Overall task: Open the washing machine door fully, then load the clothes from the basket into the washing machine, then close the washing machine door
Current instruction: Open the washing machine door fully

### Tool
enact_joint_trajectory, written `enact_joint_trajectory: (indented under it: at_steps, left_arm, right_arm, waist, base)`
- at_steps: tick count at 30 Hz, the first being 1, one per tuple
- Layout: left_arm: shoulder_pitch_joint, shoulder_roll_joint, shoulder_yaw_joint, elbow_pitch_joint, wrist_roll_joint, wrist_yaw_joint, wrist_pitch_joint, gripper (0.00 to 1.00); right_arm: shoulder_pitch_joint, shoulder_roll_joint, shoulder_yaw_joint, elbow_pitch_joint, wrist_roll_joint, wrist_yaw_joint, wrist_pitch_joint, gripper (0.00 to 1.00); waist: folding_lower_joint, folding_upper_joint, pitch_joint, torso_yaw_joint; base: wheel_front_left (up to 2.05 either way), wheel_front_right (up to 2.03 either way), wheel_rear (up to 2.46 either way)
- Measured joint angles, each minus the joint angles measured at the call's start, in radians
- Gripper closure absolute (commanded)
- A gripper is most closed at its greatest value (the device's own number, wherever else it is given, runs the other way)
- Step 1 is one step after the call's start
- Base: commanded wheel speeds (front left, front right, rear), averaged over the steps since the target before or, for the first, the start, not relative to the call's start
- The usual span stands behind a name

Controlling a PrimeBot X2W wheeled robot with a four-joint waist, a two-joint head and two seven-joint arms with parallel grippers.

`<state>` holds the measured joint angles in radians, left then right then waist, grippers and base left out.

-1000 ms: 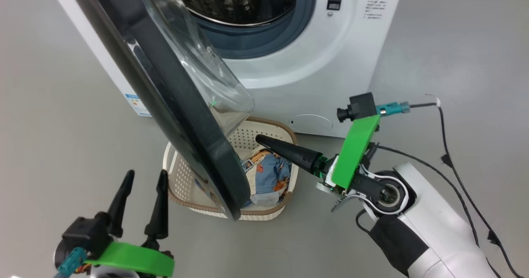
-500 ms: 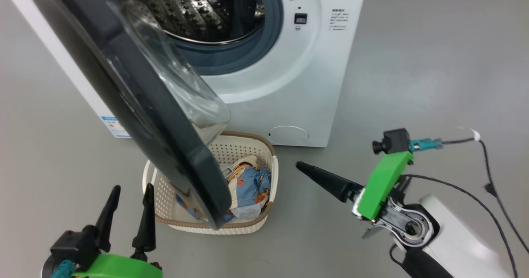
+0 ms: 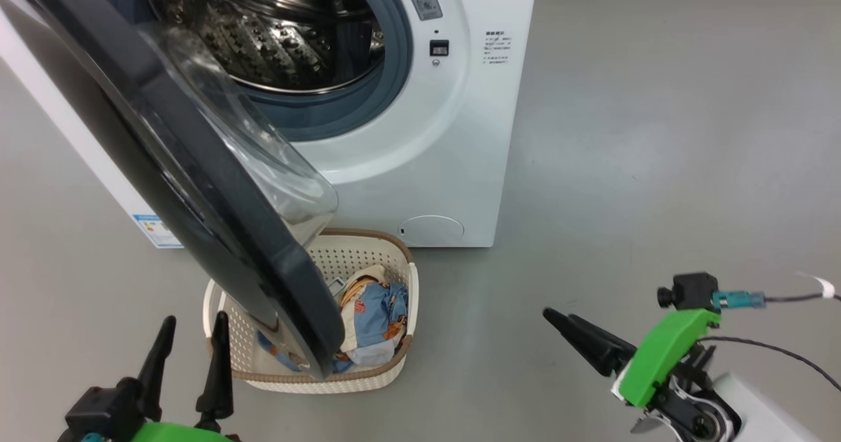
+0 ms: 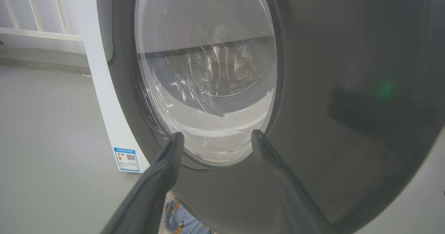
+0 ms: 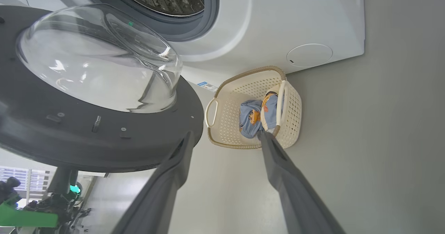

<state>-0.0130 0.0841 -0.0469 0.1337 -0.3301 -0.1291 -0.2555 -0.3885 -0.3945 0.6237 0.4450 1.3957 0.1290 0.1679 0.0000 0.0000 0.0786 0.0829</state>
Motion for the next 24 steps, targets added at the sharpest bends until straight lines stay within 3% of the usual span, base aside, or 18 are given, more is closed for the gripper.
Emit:
enact_joint_trajectory:
  at_steps: [10, 19, 24]
  left_arm:
    - [0.015, -0.004, 0.024, 0.001, 0.001, 0.000, 0.000, 0.00]
    - [0.021, -0.006, 0.041, 0.002, 0.001, 0.000, 0.000, 0.00]
    - [0.021, -0.008, 0.045, 0.002, 0.002, 0.000, 0.000, 0.00]
  right_arm:
    - [0.039, -0.049, 0.046, 0.036, -0.032, 0.000, -0.155, 0.00]
    - [0.066, -0.088, 0.094, 0.068, -0.089, 0.000, -0.383, 0.00]
    - [0.065, -0.096, 0.070, 0.105, -0.198, 0.000, -0.416, 0.00]
  waist:
    - [0.0000, 0.0000, -0.017, -0.021]
    - [0.0000, 0.0000, -0.017, -0.033]
    - [0.0000, 0.0000, -0.010, -0.037]
  base:
    - [0.00, 0.00, 0.00]
    - [0.00, 0.00, 0.00]
    - [0.00, 0.00, 0.00]
